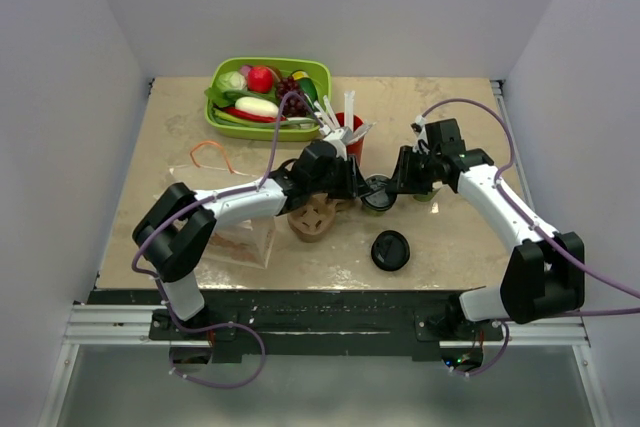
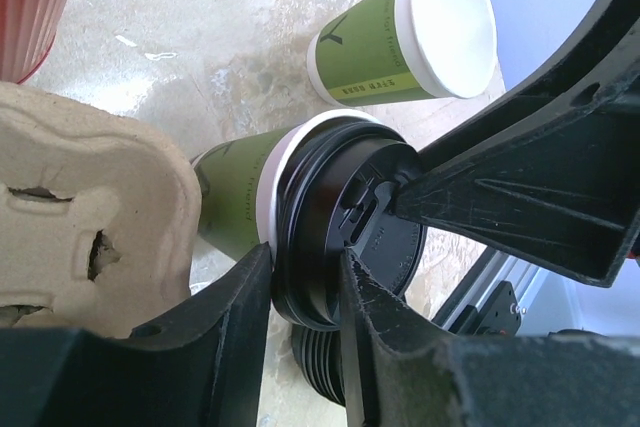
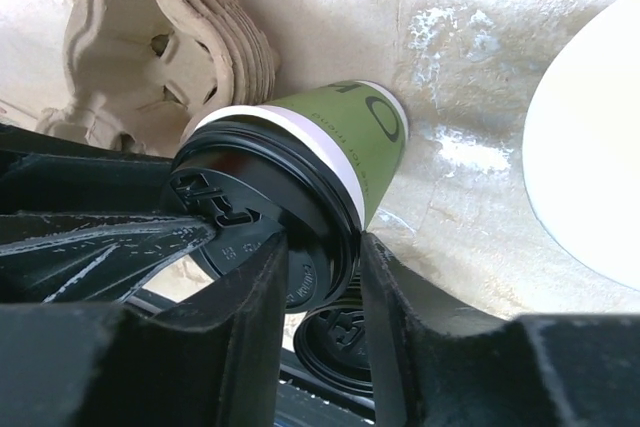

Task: Pack the takeout coffee

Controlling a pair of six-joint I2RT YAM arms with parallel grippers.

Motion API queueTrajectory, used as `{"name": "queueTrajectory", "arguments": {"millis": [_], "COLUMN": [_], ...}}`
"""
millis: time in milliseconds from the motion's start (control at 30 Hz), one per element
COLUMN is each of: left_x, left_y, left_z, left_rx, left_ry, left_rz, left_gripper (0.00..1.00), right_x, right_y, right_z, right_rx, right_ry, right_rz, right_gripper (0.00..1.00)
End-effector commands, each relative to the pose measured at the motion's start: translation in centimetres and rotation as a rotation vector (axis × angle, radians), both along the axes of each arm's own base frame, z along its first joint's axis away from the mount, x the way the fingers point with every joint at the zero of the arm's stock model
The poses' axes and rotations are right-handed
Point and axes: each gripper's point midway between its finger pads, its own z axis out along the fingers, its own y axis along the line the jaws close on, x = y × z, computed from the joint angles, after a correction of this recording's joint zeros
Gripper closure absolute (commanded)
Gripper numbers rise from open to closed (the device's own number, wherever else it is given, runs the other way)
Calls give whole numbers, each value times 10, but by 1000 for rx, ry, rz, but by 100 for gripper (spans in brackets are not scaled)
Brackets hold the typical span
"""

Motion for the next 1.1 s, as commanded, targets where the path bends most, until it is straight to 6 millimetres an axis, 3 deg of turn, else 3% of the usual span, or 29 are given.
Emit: {"name": "queueTrajectory", "arguments": {"millis": [0,333,567,767,1067], "left_x": [2,7,16,18,14], "left_y": [-16,-12,-5,0,2], "left_z": [28,21,7,-6,-27], "left_rx": [-50,-13,56,113,195], "left_ry": [-62,-66,-60,-40,16], "left_rz": [-51,-29,22,40,42], "left_gripper": [64,46,45,42,47], "right_x": [7,12,15,9,-9], "right_y": [-6,-6,-19,-26,-40], "right_z": [3,-8,-15,-40,-83], "right_rx": [-34,-39,-104,-140,-199], "right_ry": [-17,5,3,52,158], "right_rz": [-16,-39,-90,-129,-187], "right_gripper": [62,59,58,59,64]}}
